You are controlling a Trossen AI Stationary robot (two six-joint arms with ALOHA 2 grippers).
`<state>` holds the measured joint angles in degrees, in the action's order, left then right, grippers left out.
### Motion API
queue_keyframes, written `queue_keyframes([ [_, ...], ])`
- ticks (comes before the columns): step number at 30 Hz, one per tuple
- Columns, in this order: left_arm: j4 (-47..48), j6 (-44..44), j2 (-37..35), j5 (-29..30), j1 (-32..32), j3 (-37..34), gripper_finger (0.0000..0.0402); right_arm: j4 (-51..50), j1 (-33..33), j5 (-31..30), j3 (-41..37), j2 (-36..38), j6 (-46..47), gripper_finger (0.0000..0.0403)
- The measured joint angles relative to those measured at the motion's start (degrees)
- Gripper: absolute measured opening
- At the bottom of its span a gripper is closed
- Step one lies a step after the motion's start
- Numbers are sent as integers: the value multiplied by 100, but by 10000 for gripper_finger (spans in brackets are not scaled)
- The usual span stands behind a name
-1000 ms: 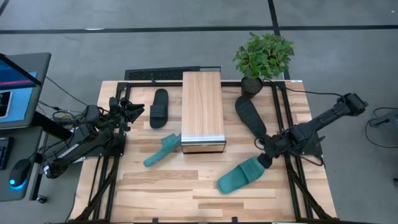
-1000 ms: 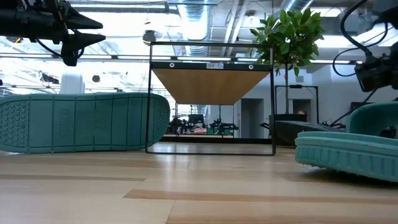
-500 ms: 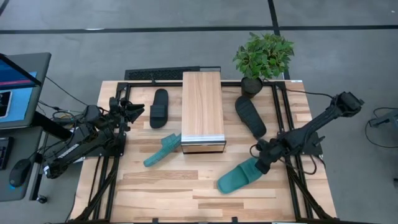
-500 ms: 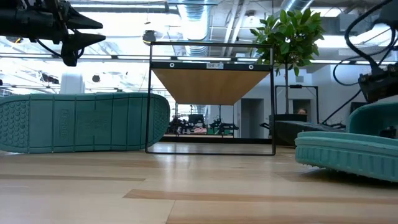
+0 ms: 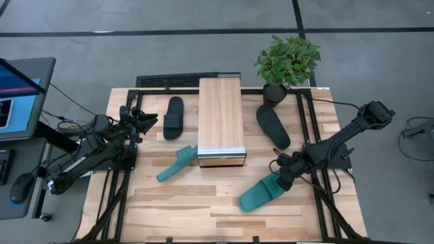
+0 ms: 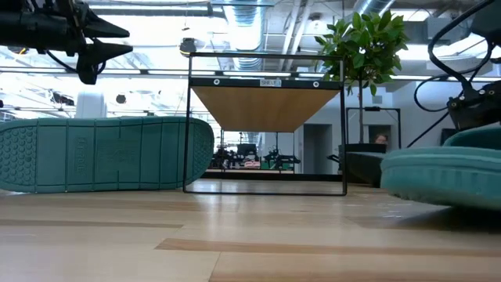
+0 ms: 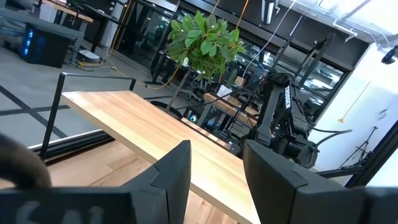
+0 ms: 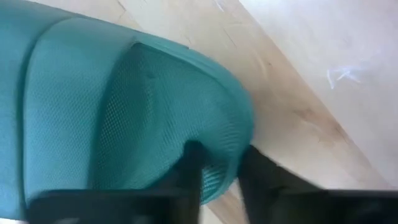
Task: Pick and place slides into the shelf
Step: Put the bottom green slipper on the shelf
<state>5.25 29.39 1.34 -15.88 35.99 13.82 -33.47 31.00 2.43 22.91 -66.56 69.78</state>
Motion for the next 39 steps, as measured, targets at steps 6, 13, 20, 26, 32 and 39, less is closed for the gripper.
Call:
queue_keyframes([
  [6, 51, 0, 0, 0, 0, -2, 134, -7, 0, -12, -14, 36, -63, 22],
  [13, 51, 0, 0, 0, 0, 0, 134, -227, 52, -79, 374, 159, -163, 10],
  [20, 51, 0, 0, 0, 0, 0, 134, -315, 286, -60, 818, 409, -29, 9],
  [26, 51, 0, 0, 0, 2, -2, 134, -427, 506, -127, 1033, 606, 237, 8],
  [32, 51, 0, 2, 0, 0, -2, 134, -739, 789, -617, 1232, 976, 611, 5],
  [39, 215, 86, 2, 0, 0, -2, 134, -1492, 1273, -1749, 1513, 1646, 1301, 5],
])
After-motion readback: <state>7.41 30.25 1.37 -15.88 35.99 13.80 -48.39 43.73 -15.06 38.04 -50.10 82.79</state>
